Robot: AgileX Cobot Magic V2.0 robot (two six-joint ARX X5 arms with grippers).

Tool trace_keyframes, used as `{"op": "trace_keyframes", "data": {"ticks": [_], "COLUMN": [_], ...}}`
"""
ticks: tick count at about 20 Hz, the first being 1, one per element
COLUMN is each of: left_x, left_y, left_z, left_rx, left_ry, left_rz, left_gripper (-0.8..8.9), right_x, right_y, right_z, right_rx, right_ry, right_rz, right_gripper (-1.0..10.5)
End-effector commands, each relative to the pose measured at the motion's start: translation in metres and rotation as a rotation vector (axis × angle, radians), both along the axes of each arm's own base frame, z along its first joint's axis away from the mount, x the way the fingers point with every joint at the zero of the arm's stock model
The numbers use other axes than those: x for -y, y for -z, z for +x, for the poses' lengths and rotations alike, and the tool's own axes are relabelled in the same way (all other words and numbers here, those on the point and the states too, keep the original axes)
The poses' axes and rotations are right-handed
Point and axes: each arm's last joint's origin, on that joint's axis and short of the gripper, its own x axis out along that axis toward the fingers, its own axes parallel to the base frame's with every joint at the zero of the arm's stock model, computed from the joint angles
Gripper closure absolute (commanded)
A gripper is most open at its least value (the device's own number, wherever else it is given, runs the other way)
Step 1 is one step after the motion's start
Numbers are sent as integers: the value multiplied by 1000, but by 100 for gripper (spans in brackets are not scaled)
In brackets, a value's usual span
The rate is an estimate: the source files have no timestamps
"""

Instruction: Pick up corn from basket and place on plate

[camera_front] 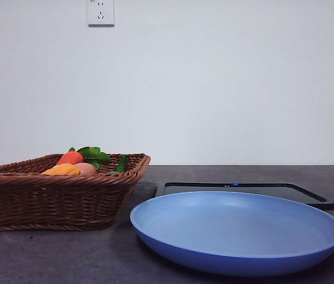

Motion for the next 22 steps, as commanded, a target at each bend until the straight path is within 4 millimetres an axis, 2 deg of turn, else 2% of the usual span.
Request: {"op": "trace_keyframes", "data": {"ticks": [1,9,15,22], "left_x": [1,6,9,9], "left_y": [-15,-43,-54,-57], "left_z": [0,4,6,9], "left_rx": [3,-92,-180,-287], "left_ry": [56,280,423,466], "left_rz": [39,125,135,156], "left_gripper": [809,809,810,809], "right_x": [-1,-5,-8,-16], "right_y": [-17,-51,-61,-63], "right_z": [-4,3,17,37], "right_rx": [0,-185,-388,-608], "right_ry": [-35,-218,-391,-554], "right_rz": [-31,-119,-150,-201], "right_gripper": [944,944,944,944]}}
